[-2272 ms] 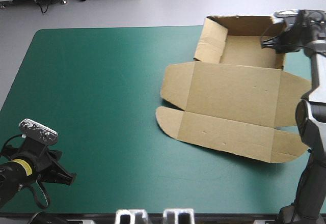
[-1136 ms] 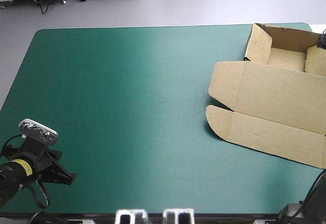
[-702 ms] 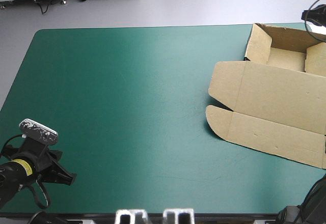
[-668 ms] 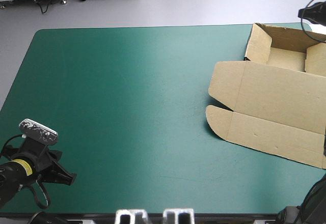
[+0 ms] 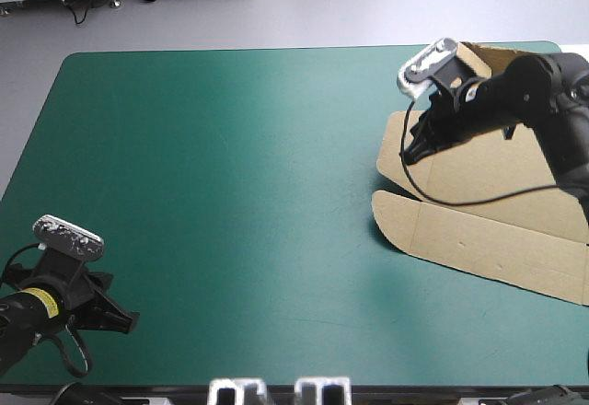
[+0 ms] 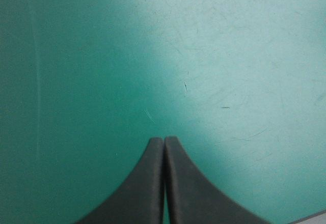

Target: Fold the box

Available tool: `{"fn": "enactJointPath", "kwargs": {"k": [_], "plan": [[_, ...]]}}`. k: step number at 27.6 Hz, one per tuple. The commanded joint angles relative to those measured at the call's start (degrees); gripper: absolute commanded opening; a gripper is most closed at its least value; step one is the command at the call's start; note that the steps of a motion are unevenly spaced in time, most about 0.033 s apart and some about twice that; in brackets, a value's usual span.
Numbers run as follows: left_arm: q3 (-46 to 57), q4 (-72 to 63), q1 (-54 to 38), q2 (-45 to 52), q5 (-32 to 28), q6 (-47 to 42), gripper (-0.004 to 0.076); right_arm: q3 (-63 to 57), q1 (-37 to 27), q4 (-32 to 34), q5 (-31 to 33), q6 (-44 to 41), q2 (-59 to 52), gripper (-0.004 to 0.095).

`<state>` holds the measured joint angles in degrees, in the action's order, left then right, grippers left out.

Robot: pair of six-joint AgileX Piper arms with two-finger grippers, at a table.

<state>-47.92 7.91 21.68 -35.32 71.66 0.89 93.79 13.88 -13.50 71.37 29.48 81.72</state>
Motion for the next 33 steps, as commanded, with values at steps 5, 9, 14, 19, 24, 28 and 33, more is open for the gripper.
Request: {"fn": "enactJointPath", "kwargs": {"k": [5,9,14,19,24,28,33], "plan": [[-1.36,-4.9,0.43,-0.14,-1.69,-0.89,-0.001,-23.96,0.76,-0.77,0.58,-2.38,-22.03,-0.0024],[-1.36,-4.9,0.43,-0.14,-1.93,-0.89,-0.001,-31.71,0.62,3.28,0.58,-5.89,-30.4,-0.0024],[-1.36,-4.9,0.43,-0.14,-2.24,-0.89,-0.001,-37.92,0.62,9.51,0.58,-11.04,-39.76,-0.0024],[-1.36,-6.65,0.43,-0.14,-1.21,-0.89,-0.001,-42.07,0.62,10.21,0.58,-12.34,-46.38,-0.0024],[-1.36,-7.33,0.43,-0.14,0.55,-0.89,-0.001,-44.69,0.62,10.21,0.58,-12.78,-48.74,-0.0024],[-1.36,-7.91,0.43,-0.14,0.75,-0.89,-0.001,-44.83,0.62,10.21,0.58,-12.78,-48.74,-0.0024],[-1.36,-8.97,0.43,-0.14,0.91,-0.89,-0.001,-44.83,0.62,10.21,0.58,-12.78,-48.74,-0.0024]]}}
